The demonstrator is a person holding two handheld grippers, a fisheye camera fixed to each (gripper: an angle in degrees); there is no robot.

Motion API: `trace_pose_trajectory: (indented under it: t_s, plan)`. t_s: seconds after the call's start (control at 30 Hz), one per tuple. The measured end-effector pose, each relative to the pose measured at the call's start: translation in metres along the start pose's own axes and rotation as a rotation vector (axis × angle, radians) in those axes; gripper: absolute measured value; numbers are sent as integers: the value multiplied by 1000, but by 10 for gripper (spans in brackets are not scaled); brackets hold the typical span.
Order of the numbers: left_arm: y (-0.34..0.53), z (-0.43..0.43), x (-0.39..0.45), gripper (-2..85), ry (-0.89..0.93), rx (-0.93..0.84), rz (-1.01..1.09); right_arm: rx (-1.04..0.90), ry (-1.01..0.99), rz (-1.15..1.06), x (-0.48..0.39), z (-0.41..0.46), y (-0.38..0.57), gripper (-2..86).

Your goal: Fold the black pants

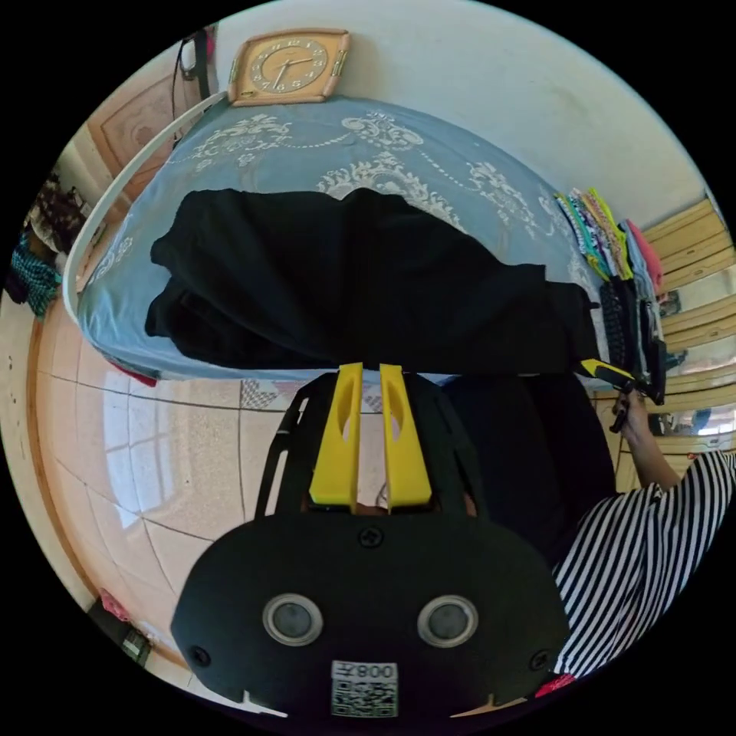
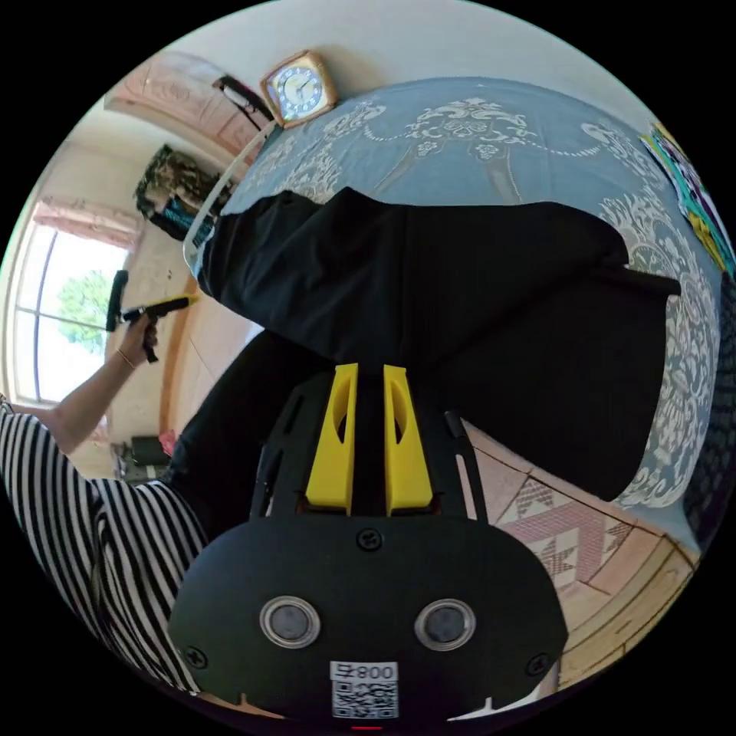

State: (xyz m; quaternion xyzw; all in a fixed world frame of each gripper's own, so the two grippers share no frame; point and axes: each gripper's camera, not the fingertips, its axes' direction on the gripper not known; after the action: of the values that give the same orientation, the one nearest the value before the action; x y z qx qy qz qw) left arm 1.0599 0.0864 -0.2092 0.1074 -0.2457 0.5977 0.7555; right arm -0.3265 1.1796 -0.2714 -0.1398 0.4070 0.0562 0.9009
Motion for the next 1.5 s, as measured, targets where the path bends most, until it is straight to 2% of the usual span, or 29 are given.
trace_pose_trajectory:
  t_s: [0.2, 0.37, 0.53, 0.77, 1.0, 1.13, 1.23, 1.37, 1.5]
  plan:
    - [-57, 64, 75, 60, 300, 24, 222, 102, 137, -50, 9, -17, -27, 81]
    - [-131, 132, 147, 69, 535, 9, 323, 42, 326, -126, 14, 16, -68, 83]
    - [-188, 202, 203, 78, 548, -100, 368, -7, 382, -90, 44, 38, -69, 63]
    - [-236, 299, 237, 53, 512, -216, 271, 17, 361, -98, 78, 39, -57, 26]
    - [-261, 344, 272, 8, 596, -180, 280, 52, 274, -42, 124, 22, -43, 9]
    - [-273, 347, 312, 4, 711, -122, 371, 229, 114, 57, 165, -28, -6, 7]
    - [-278, 355, 363, 4, 757, -117, 516, 338, 20, 160, 202, -60, 35, 6]
    - [-273, 390, 443, 5, 750, -205, 708, 422, -117, 349, 256, -73, 93, 6]
    - [-265, 456, 508, 9, 677, -402, 805, 434, -273, 559, 315, -56, 147, 5]
